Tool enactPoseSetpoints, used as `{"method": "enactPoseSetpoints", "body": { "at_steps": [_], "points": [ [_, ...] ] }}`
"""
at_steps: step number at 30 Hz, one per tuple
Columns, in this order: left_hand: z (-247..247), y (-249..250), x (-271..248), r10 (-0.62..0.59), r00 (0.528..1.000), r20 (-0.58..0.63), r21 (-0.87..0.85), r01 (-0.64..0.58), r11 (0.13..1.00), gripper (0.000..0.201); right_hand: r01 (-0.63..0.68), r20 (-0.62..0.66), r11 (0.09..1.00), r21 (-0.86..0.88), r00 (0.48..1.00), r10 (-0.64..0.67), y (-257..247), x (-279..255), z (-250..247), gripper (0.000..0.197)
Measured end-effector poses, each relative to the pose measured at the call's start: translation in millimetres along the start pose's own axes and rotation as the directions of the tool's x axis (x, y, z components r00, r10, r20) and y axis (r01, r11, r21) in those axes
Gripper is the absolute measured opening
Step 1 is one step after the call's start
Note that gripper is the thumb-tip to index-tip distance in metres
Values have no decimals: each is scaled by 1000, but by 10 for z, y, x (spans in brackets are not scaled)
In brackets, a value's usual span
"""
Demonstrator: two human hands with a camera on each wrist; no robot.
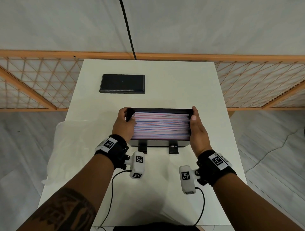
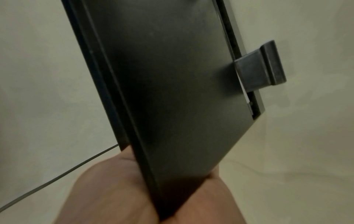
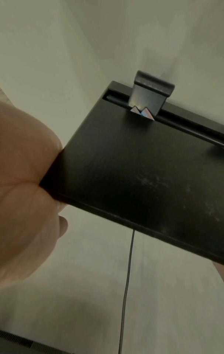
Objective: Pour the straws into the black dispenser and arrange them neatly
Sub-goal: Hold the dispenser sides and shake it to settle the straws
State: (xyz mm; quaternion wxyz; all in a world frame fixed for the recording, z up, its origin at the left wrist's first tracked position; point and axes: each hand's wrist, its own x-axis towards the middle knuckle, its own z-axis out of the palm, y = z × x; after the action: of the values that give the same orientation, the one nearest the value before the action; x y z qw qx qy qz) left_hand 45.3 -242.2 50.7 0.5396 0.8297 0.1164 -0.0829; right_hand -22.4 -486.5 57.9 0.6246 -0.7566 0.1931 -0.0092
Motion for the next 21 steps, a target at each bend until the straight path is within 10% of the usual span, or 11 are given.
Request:
{"method": "enactPoseSetpoints", "body": {
  "at_steps": [8,21],
  "points": [
    [-28,-60,-32,-276,948,156,-446,317,837,60,-5,6,1000,-19,1000,5,-44,2,0,53],
    [-203,43,-151,-268,936,230,-592,353,725,52,61,48,987,146,996,-69,-322,-78,79,58]
  ]
}}
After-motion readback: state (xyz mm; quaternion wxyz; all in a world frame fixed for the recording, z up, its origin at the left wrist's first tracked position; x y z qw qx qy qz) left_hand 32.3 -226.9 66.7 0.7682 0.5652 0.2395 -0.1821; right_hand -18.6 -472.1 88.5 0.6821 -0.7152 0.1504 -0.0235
